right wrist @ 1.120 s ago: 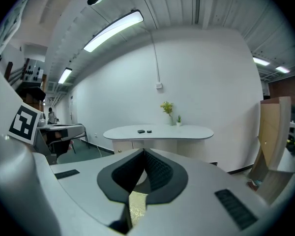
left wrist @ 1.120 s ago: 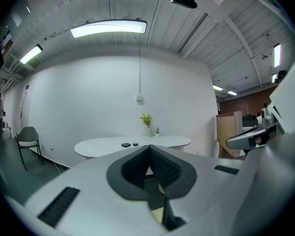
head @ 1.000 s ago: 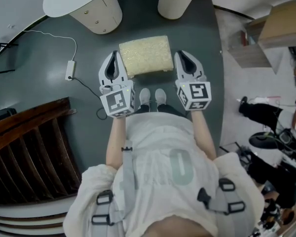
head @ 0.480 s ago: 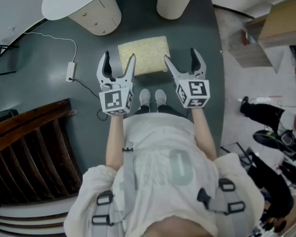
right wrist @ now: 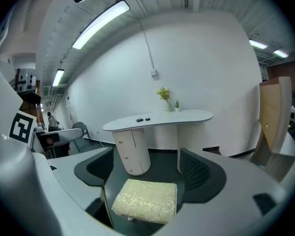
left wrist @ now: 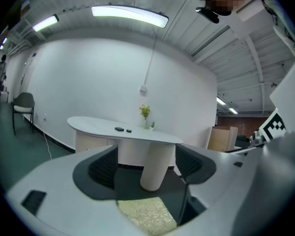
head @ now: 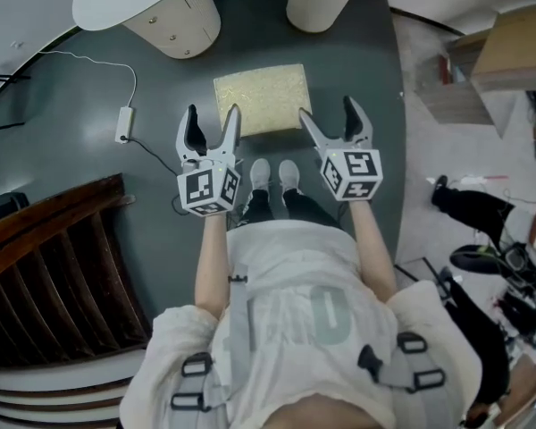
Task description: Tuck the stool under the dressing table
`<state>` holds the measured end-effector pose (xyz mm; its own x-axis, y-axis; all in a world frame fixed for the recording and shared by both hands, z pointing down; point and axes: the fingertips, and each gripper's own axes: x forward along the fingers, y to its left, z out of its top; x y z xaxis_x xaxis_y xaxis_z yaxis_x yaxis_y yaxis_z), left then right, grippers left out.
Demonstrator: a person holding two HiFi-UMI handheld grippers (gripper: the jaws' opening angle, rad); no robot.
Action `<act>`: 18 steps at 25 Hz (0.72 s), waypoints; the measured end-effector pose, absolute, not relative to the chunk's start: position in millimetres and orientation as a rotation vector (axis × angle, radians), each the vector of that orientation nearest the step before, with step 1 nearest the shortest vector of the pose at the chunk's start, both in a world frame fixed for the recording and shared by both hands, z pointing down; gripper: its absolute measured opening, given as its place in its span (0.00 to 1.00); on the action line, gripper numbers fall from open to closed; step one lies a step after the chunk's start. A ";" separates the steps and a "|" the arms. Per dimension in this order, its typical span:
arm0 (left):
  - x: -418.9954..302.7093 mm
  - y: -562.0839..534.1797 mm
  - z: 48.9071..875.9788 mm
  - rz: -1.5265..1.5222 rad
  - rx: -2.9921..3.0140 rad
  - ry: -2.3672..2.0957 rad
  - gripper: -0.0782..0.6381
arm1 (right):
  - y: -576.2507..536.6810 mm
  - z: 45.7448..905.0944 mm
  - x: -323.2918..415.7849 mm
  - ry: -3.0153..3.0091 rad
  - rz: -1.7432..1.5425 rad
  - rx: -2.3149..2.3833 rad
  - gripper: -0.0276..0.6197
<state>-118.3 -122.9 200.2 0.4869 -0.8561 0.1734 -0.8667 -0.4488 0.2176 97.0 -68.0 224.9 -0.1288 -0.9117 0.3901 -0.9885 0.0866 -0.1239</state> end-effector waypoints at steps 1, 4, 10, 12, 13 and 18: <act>-121.5 -125.4 212.3 0.050 2.427 -1.468 0.59 | -69.7 231.5 96.4 -2.142 0.515 1.901 0.64; -123.7 -134.4 254.6 0.086 2.403 -1.466 0.59 | -78.3 259.0 96.2 -2.136 0.493 1.848 0.64; -129.0 -139.5 363.0 0.264 2.430 -1.432 0.59 | -88.3 368.7 99.6 -2.092 0.580 1.763 0.64; -126.1 -136.4 400.4 0.294 2.460 -1.431 0.59 | -86.2 411.5 104.5 -2.072 0.593 1.724 0.64; -123.8 -135.4 419.1 0.309 2.478 -1.426 0.59 | -84.9 432.3 106.7 -2.068 0.606 1.712 0.64; -110.0 -135.7 514.8 0.397 2.537 -1.352 0.59 | -80.0 535.3 115.6 -2.024 0.639 1.657 0.64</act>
